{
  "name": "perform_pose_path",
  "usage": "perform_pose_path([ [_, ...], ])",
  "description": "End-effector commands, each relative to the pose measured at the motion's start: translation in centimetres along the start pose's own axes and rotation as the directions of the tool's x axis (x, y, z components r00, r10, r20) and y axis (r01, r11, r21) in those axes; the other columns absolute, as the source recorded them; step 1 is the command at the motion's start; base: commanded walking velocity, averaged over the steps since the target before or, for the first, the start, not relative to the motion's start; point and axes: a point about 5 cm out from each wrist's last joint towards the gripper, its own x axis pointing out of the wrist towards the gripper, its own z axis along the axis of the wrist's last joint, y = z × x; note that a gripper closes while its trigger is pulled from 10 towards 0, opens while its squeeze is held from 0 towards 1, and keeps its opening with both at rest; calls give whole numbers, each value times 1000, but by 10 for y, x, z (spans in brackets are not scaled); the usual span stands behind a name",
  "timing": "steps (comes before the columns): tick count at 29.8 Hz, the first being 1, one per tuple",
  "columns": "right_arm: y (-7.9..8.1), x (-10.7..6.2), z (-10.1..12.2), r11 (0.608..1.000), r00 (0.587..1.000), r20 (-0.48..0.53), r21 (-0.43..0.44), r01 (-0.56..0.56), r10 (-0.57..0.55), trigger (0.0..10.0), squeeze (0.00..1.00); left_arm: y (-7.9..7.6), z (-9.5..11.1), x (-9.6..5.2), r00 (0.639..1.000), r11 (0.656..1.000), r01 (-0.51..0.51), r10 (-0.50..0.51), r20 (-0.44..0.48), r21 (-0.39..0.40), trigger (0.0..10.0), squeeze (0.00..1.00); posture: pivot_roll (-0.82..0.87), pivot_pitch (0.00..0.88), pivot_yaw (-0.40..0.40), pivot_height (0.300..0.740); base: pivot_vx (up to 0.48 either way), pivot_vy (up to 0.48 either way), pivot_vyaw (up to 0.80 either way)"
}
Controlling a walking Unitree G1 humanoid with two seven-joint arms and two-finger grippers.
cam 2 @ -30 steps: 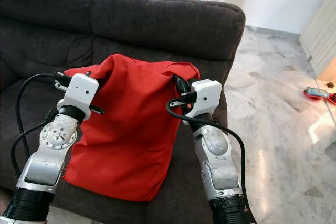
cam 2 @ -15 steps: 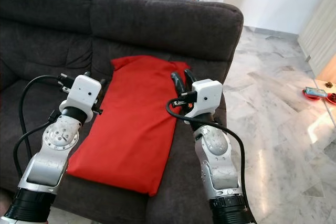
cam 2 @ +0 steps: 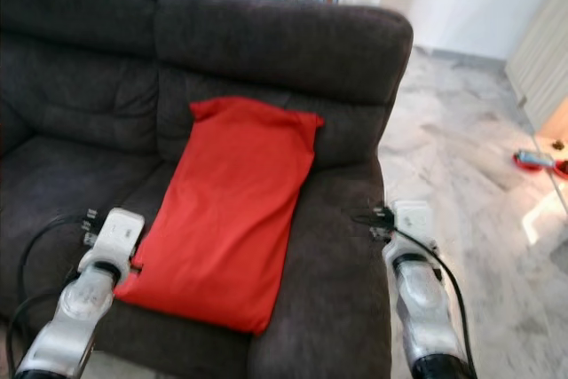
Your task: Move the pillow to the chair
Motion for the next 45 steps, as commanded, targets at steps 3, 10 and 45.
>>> perform_pose_path([
  [3,-28,-15,-41,993,981,-160,-49,104,-111,10000,0,-5,-33,-9,996,1000,6,-7,-89,-8,10000,0,68,5,-72,740,0,0,0],
  [10,-39,-48,-92,989,919,-368,-83,120,-142,10000,0,-16,-70,-28,981,999,33,-37,-193,-23,10000,0,72,0,-67,740,0,0,0],
  [45,7,-99,-151,989,781,-620,-54,-139,76,10000,0,-44,-151,-72,834,987,89,-147,-532,-133,10000,0,67,29,-67,740,0,0,0],
])
